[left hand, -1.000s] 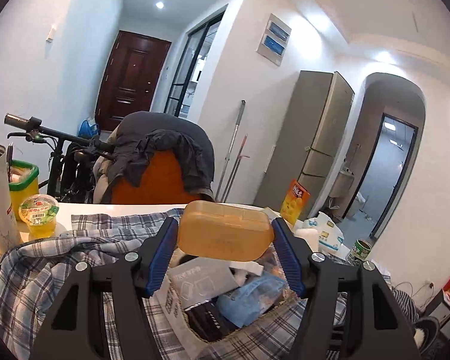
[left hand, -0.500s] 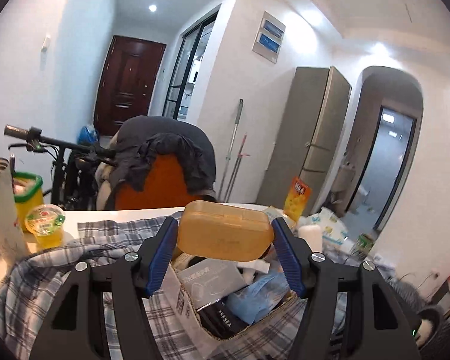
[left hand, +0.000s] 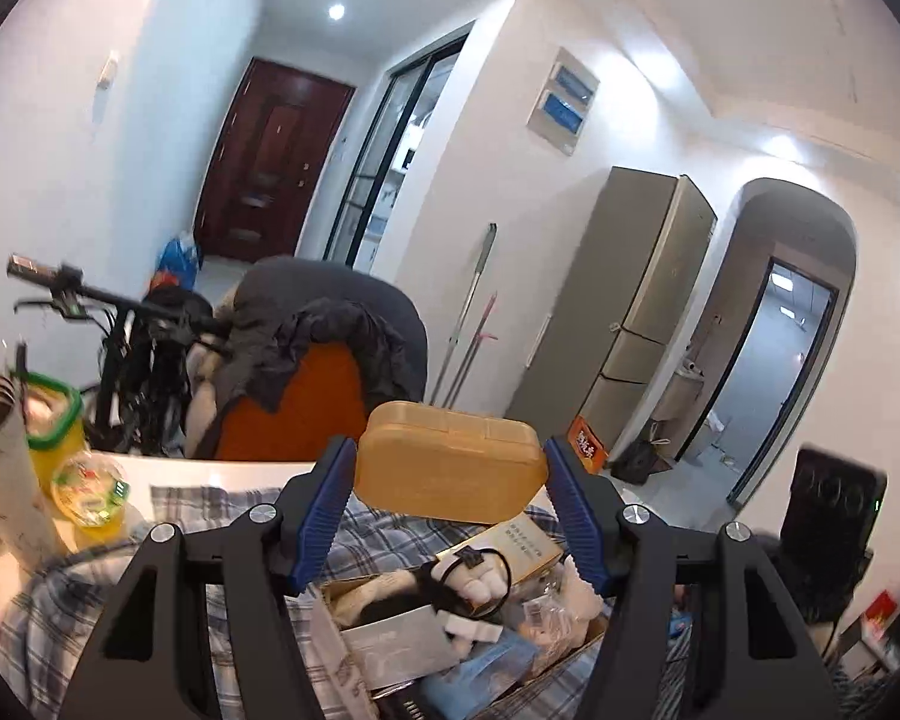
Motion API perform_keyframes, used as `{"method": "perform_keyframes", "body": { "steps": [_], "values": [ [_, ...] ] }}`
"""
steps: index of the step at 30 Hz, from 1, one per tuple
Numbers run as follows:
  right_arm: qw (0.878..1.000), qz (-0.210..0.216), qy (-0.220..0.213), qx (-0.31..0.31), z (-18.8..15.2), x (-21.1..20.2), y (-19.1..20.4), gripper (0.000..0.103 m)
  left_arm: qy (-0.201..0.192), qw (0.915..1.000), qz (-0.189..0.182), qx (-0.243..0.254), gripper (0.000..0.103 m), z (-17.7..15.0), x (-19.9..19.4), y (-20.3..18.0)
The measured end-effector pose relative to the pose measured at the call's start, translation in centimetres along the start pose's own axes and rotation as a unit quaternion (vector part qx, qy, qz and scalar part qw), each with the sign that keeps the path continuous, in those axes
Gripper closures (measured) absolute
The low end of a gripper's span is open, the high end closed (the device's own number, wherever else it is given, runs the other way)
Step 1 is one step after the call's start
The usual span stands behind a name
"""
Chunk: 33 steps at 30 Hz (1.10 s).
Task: Organize objects
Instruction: 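Carry the soap bar over the box and open the left gripper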
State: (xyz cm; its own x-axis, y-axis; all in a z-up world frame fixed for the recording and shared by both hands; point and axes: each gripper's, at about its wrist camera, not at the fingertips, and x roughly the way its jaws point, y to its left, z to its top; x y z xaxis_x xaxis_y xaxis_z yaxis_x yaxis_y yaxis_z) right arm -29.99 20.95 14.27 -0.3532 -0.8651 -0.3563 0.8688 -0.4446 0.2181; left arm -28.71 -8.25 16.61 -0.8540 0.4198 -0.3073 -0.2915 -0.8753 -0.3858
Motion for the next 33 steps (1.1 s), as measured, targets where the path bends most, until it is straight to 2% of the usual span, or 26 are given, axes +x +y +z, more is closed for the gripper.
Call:
{"method": "perform_keyframes", "body": {
  "steps": [2,4,6,8,10,15,16,18,23,25,26,31,33],
  "values": [
    [1.0,-0.008,-0.02,0.003,1.1,0.9,-1.0,0.094,0.021,0.9996,-0.014,-0.01,0.037,-0.8,1.3,0.5],
    [0.999,-0.002,-0.028,0.017,0.6,1.7,-1.8,0.094,0.05,0.9981,-0.027,-0.026,0.037,-1.7,2.8,1.6],
    [0.999,0.009,-0.02,0.03,-0.4,2.6,-2.5,0.094,0.082,0.9924,-0.047,-0.078,0.037,-2.5,4.4,3.7],
    [1.0,0.01,-0.002,0.026,-1.4,3.2,-2.6,0.094,0.117,0.9783,-0.084,-0.149,0.037,-3.4,6.0,5.9],
    [1.0,0.013,0.006,0.026,-2.0,2.8,-3.1,0.094,0.147,0.9655,-0.095,-0.193,0.037,-4.5,7.2,7.1],
    [0.999,0.017,0.014,0.026,-2.4,3.1,-3.6,0.094,0.196,0.947,-0.087,-0.239,0.037,-6.2,9.0,8.4],
    [0.999,0.018,0.015,0.027,-2.5,3.2,-3.7,0.094,0.199,0.9462,-0.077,-0.243,0.037,-6.4,9.2,8.7],
    [0.999,0.02,0.018,0.03,-2.9,3.4,-4.0,0.094,0.197,0.9498,-0.06,-0.235,0.037,-6.6,9.3,8.9],
    [0.999,0.023,0.021,0.03,-3.2,3.5,-3.8,0.094,0.197,0.9509,-0.051,-0.233,0.037,-6.7,9.8,9.0],
    [0.999,0.024,0.022,0.029,-3.2,3.5,-3.7,0.094,0.2,0.9526,-0.047,-0.225,0.025,-6.6,10.3,8.5],
    [0.999,0.025,0.023,0.028,-3.2,3.6,-3.6,0.094,0.198,0.9539,-0.045,-0.221,0.025,-6.6,10.4,8.2],
    [0.999,0.021,0.026,0.028,-3.5,3.6,-3.7,0.094,0.18,0.9681,-0.026,-0.173,0.024,-5.9,9.4,7.3],
    [0.999,0.013,0.027,0.024,-3.5,3.6,-3.7,0.094,0.163,0.9734,-0.027,-0.159,0.02,-5.4,8.6,6.9]
  ]
}}
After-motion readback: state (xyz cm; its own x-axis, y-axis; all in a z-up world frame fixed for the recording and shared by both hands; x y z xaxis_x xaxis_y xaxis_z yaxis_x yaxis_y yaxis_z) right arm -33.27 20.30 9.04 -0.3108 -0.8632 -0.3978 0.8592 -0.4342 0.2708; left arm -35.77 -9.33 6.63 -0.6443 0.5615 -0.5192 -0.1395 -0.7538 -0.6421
